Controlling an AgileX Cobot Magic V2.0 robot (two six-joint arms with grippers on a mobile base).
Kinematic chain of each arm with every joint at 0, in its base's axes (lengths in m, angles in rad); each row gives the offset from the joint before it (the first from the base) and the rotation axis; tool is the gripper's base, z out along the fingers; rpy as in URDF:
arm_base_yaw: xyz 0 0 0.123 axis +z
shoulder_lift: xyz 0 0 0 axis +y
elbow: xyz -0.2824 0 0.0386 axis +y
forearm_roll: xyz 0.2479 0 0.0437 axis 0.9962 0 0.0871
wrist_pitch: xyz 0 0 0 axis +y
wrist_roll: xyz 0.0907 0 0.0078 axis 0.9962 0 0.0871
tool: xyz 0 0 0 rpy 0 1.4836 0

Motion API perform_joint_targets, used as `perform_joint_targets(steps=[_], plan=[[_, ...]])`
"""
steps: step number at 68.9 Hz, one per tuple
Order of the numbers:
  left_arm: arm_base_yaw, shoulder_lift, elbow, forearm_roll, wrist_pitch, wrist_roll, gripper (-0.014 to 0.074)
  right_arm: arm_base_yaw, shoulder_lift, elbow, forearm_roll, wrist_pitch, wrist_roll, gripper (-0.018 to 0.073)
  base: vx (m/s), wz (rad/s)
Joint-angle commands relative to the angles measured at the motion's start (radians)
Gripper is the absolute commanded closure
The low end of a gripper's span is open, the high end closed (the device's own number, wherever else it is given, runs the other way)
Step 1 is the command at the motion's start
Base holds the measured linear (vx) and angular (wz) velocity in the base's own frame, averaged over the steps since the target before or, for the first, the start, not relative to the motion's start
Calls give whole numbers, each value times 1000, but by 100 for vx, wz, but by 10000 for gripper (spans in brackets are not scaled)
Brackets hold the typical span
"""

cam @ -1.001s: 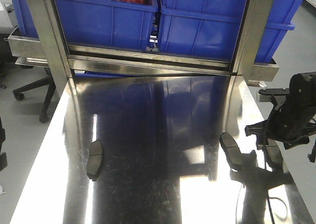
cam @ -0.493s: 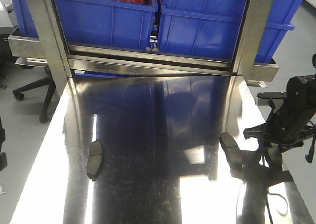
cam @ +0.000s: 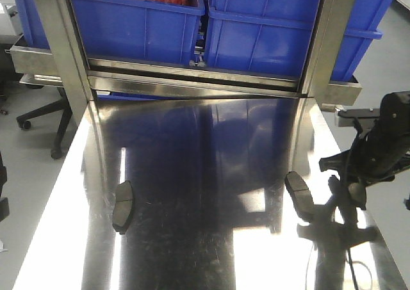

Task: Move and align brake pads A on conveyor
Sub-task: 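Lower the right gripper onto the outermost brake pad and close it, then lift the brake pad with the right gripper away from the table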

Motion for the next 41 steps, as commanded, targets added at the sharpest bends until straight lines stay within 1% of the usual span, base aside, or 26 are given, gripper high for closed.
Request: perform_joint_targets(steps=[1,8,18,41], plan=[[-4,-7,-28,-11,-91,-2,514,-1,-124,19,7,-107,-30,531,0,0],[-4,-7,-28,-11,-91,-2,514,-1,-216,103,41,-194,-43,536,0,0],[-4,-7,-28,-11,-91,-2,514,-1,-380,229,48,-297,-43,534,0,0],[-4,-7,-28,-11,-91,-2,514,-1,-799,483,40,-426,-43,534,0,0]])
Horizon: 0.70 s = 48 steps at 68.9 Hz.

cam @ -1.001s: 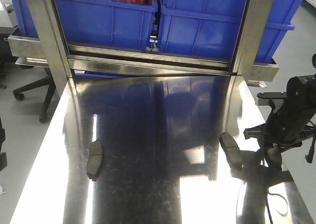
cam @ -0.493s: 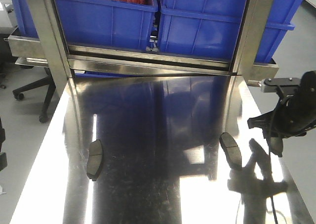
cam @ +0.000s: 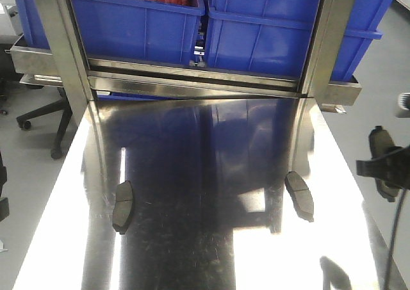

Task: Move and align brake pads A on conveyor
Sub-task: 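Lift the brake pad with the right gripper away from the table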

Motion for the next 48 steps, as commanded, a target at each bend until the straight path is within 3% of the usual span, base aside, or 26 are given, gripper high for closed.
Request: perform_joint_targets(steps=[1,20,48], plan=[[-4,-7,-28,-11,-91,-2,514,-1,-146,43,-10,-110,-10,534,0,0],[-4,-7,-28,-11,-91,-2,514,-1,-423,154,-9,-111,-10,534,0,0],[-4,-7,-28,-11,-91,-2,514,-1,-507,172,-9,-106,-9,534,0,0]])
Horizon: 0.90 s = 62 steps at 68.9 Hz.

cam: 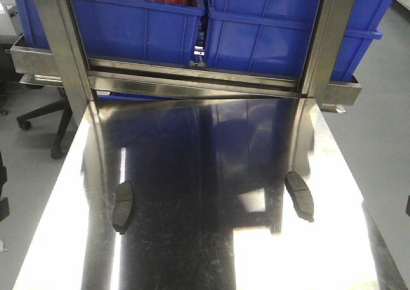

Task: Move and align brake pads A on conveyor
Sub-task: 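Lift the brake pad with the right gripper away from the table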

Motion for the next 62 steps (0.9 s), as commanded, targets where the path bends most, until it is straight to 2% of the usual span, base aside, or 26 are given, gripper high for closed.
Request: perform_joint_targets(steps=[1,62], plan=[[-4,-7,-28,-11,-91,-2,514,-1,-5,-31,-9,-83,-7,534,0,0],[-4,-7,-28,-11,-91,-2,514,-1,-5,-31,-9,-82,-7,534,0,0]])
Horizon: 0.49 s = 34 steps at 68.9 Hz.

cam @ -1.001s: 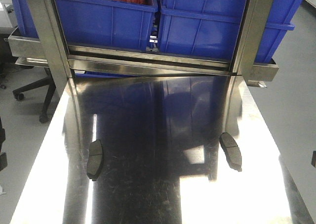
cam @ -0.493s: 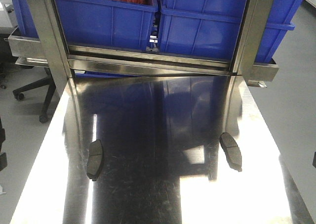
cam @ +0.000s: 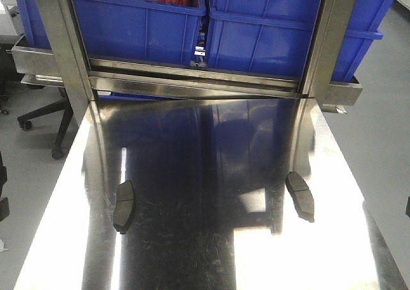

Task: Move and align brake pads A on conveyor
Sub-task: 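Lift the brake pad with the right gripper away from the table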

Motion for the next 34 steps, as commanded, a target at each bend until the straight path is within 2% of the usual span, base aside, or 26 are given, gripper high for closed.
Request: perform_joint_targets(steps=[1,34], plan=[[-4,-7,-28,-10,-91,-2,514,-1,-5,-31,-9,-90,-7,534,0,0],[-4,-4,-28,-10,-91,-2,514,-1,-5,-31,-9,-89,-7,534,-10,0]])
